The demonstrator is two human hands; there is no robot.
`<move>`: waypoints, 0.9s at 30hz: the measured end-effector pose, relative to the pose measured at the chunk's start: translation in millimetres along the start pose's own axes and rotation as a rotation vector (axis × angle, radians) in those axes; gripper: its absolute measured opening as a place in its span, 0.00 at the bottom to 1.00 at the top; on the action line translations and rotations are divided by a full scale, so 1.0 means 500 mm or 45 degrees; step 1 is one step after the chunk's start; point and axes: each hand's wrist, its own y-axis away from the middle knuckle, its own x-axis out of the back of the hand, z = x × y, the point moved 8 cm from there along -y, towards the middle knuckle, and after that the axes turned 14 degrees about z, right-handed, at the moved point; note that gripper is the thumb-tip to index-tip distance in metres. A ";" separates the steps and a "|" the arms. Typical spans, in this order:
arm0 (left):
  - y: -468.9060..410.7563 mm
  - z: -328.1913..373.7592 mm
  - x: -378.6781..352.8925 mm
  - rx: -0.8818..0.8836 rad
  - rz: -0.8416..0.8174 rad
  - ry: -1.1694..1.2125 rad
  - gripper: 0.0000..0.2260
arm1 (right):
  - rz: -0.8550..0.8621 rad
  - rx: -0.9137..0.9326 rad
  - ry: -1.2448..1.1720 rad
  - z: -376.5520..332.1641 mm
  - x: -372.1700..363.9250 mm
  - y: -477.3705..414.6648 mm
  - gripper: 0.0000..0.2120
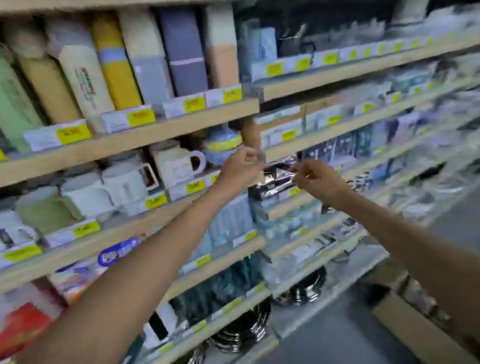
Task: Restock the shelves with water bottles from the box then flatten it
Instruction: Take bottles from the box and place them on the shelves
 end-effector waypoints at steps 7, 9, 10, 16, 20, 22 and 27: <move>0.101 -0.006 -0.453 0.072 -0.521 -0.055 0.07 | -0.153 -0.409 0.145 0.377 0.176 0.070 0.04; 0.132 -0.004 -0.553 0.086 -0.627 -0.081 0.17 | -0.161 -0.513 0.175 0.465 0.226 0.093 0.02; 0.151 0.004 -0.603 0.075 -0.685 -0.069 0.16 | -0.143 -0.581 0.187 0.507 0.255 0.104 0.03; 0.196 0.016 -0.957 0.011 -0.996 -0.128 0.04 | 0.056 -0.842 0.355 0.780 0.437 0.127 0.06; 0.186 0.044 -1.201 -0.006 -1.183 -0.113 0.04 | 0.206 -1.030 0.431 0.970 0.542 0.124 0.08; 0.184 0.056 -1.301 0.006 -1.239 -0.103 0.05 | 0.232 -1.116 0.450 1.050 0.575 0.119 0.09; 0.189 0.050 -1.567 -0.029 -1.414 -0.173 0.15 | 0.170 -1.364 0.438 1.260 0.612 0.095 0.09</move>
